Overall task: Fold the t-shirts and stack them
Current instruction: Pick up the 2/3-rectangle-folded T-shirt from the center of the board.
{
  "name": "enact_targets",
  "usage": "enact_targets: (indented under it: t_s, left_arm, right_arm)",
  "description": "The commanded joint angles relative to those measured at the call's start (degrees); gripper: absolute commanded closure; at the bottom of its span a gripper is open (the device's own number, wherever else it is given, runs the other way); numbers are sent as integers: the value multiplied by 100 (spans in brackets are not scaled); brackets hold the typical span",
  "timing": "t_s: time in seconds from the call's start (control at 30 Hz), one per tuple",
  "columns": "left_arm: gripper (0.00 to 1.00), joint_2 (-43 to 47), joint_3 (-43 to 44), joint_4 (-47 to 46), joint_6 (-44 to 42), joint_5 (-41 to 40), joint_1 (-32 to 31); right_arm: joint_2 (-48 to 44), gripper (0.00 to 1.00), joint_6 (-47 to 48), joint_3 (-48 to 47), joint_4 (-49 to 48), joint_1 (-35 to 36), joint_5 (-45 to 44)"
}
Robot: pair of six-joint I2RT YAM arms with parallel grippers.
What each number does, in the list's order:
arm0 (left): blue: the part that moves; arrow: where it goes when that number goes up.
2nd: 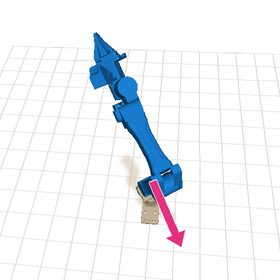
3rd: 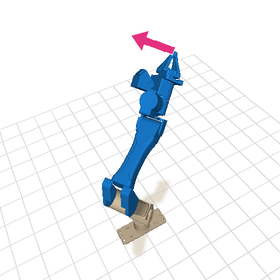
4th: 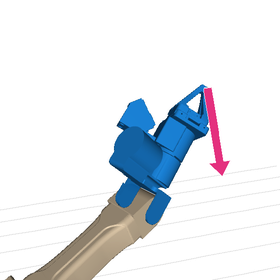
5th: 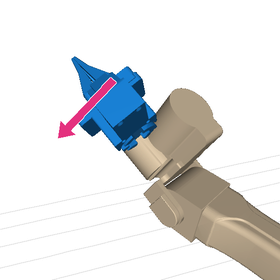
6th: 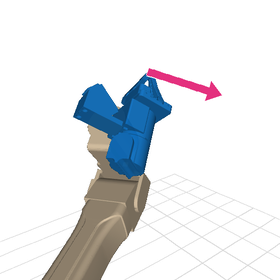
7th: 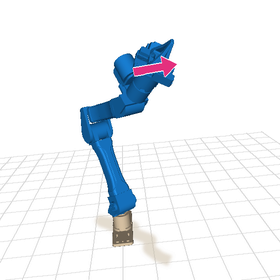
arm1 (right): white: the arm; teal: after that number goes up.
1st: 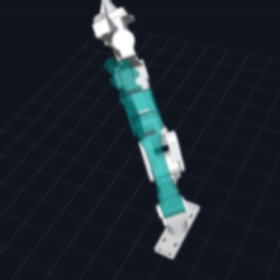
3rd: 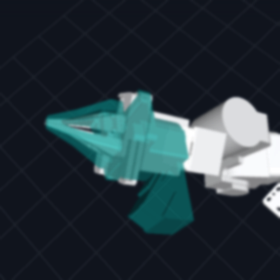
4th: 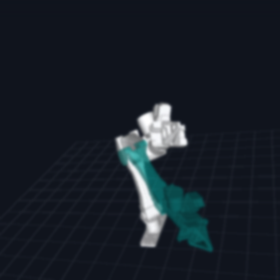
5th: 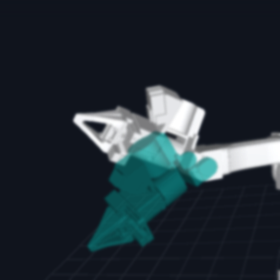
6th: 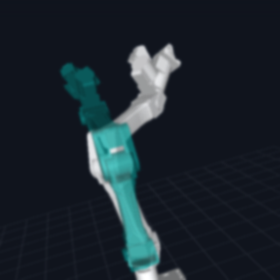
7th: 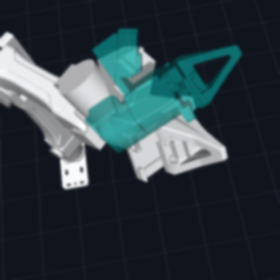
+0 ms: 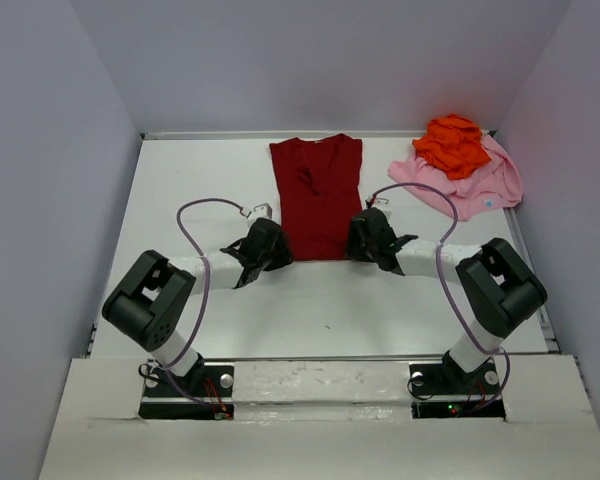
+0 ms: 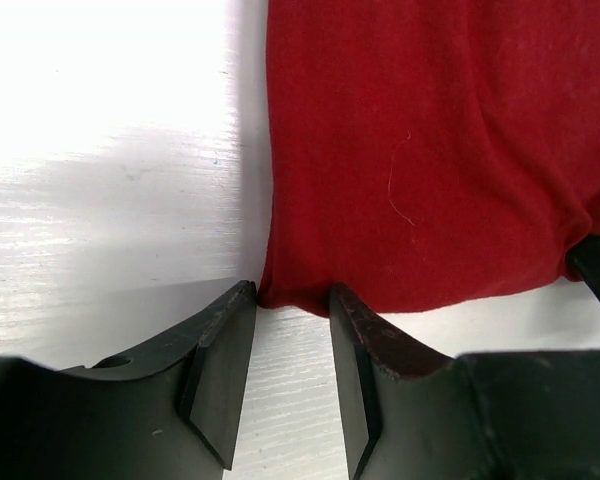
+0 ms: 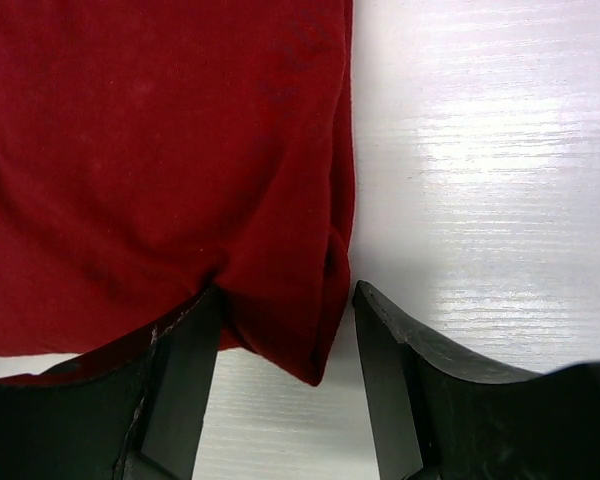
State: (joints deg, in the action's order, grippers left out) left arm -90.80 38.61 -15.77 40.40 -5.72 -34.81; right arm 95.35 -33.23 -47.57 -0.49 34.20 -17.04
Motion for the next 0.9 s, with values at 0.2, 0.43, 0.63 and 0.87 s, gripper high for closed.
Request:
enact_targets:
  t_s: [0.2, 0.43, 0.63, 0.87]
  left_arm:
    - [73, -464, -38, 303, -58, -52, -184]
    - [100, -447, -11, 241, -68, -167, -290]
    - [100, -131, -283, 206, 108, -167, -553]
    - [100, 772, -898, 232, 547, -184, -1054]
  right_arm:
    - [150, 63, 18, -33, 23, 17, -1]
    - [1, 100, -25, 55, 23, 17, 121]
    - [-490, 100, -324, 502, 23, 17, 710]
    - [-1615, 100, -797, 1390, 435, 525, 895]
